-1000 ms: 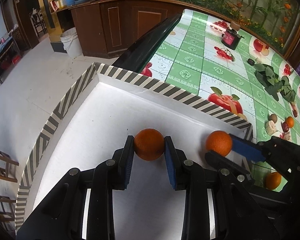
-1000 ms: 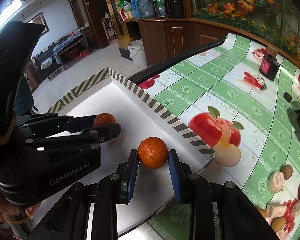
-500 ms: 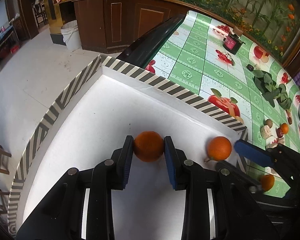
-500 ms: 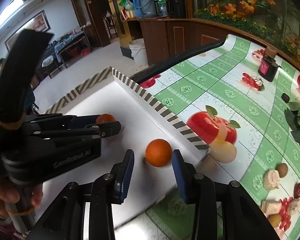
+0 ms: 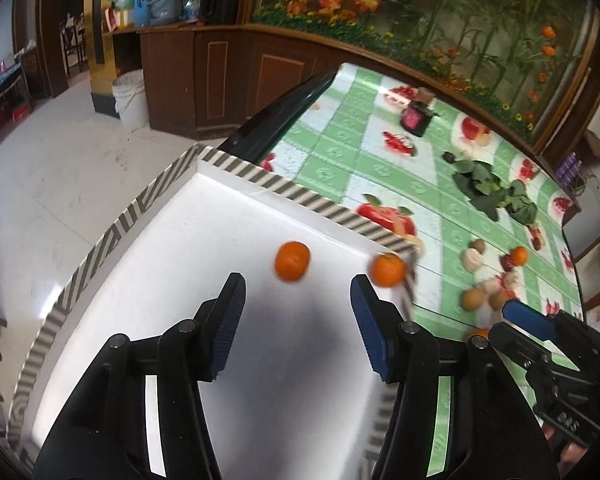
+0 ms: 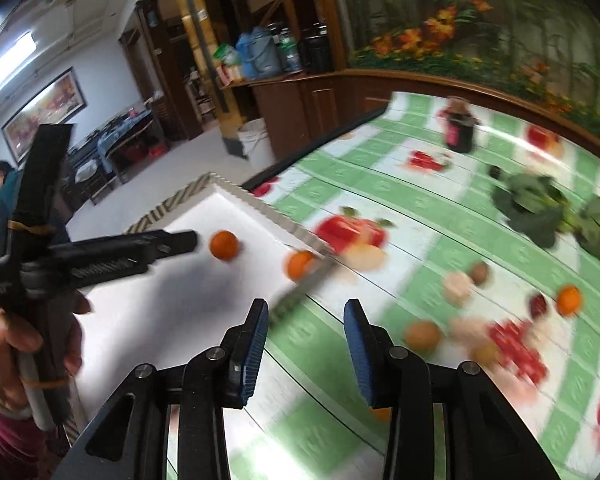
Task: Organize fruits
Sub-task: 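Grasp an orange with the left gripper while the right gripper grasps a beige round bun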
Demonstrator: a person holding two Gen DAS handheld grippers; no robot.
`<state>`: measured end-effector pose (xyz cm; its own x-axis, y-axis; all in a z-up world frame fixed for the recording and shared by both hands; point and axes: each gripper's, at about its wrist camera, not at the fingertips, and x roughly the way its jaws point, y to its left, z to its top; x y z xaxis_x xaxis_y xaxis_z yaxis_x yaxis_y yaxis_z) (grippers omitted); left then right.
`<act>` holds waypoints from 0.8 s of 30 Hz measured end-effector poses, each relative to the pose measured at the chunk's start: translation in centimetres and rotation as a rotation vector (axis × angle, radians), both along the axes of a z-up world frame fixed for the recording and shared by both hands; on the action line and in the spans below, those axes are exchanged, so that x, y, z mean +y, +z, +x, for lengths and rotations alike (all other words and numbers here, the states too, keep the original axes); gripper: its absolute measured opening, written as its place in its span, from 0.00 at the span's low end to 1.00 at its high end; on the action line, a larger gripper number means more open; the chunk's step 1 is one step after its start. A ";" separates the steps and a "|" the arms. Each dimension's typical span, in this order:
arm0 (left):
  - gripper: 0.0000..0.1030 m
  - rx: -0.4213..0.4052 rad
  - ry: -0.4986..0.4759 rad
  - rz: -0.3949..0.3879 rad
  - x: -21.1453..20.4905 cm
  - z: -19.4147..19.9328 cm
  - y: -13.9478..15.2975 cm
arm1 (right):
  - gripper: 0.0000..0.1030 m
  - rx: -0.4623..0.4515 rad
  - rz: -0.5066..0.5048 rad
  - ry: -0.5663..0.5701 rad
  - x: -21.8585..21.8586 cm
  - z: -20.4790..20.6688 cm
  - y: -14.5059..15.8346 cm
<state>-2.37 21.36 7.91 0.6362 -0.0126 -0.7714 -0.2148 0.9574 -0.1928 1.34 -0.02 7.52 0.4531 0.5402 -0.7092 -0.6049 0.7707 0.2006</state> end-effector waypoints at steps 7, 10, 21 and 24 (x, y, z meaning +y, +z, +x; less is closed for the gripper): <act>0.53 -0.038 -0.119 0.030 -5.4 -2.1 1.1 | 0.37 0.032 -0.058 -0.092 -6.4 -2.1 -2.3; 0.53 -0.029 -0.167 0.032 -7.8 -2.4 0.7 | 0.37 0.047 -0.075 -0.131 -8.5 -2.6 -3.5; 0.53 0.023 -0.283 0.081 -15.1 -1.7 -1.6 | 0.37 0.099 -0.001 -0.216 -12.6 -0.7 -4.9; 0.53 0.040 -0.295 0.092 -16.1 -1.3 -2.4 | 0.37 0.105 -0.009 -0.212 -12.2 0.6 -5.2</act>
<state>-3.69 5.28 5.54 0.5846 -0.1212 -0.8022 0.0698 0.9926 -0.0991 1.99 -12.17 2.32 0.4792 0.4343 -0.7627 -0.4053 0.8803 0.2466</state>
